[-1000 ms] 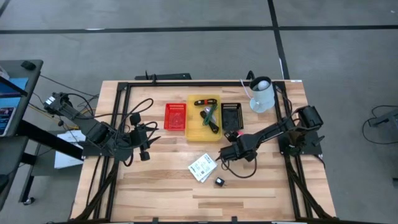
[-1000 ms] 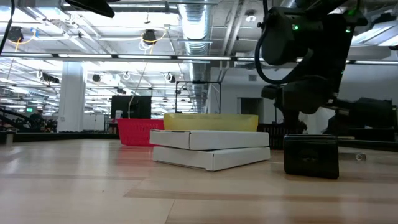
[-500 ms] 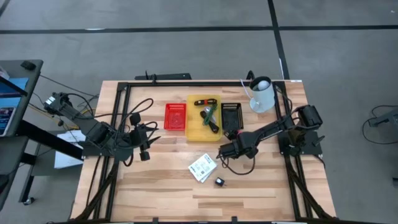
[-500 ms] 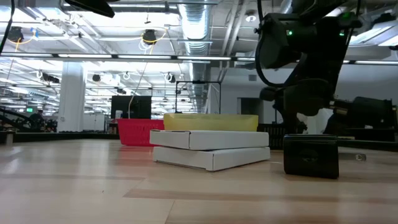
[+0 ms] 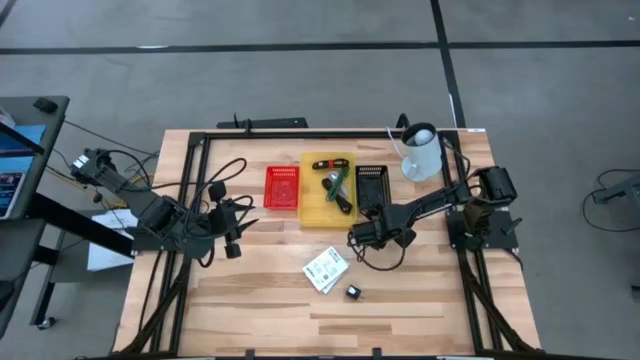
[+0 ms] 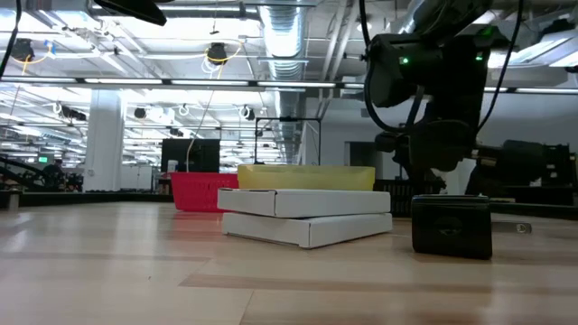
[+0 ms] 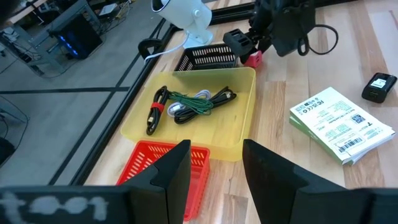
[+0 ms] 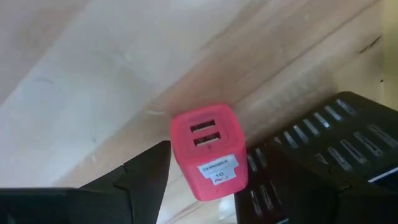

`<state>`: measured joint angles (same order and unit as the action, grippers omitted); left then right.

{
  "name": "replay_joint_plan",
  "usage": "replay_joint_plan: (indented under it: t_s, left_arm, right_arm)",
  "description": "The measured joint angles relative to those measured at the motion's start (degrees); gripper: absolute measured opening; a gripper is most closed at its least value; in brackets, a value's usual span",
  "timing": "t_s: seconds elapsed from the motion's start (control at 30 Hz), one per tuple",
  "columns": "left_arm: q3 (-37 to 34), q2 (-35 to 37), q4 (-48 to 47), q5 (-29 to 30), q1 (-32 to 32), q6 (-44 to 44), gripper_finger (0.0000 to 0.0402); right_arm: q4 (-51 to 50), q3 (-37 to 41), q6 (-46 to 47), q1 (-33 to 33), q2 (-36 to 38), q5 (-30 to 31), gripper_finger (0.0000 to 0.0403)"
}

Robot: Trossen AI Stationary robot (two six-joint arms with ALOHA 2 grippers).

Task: Pick and place items into bin
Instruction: Put the pink charger adapter in the black bin

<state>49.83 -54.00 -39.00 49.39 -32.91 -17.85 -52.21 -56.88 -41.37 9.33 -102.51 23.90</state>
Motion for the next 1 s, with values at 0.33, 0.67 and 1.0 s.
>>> replay_joint_plan:
  t_s: [0.33,0.67,1.0]
  left_arm:
    - [0.02,0.00,0.00,0.00,0.00,0.00,0.0137]
    - [0.02,0.00,0.00,0.00,0.00,0.00,0.0137]
    - [0.00,0.00,0.00,0.00,0.02,0.00,0.0137]
  right_arm:
    - [1.40,2.59,-2.80,-1.28,0.29,-2.79,0.0260]
    - [2.36,3.19,0.06,-0.68,0.27,-2.16,0.0240]
    - [3.57,2.75,6.05,-0.73,0.21,-2.47,0.0147]
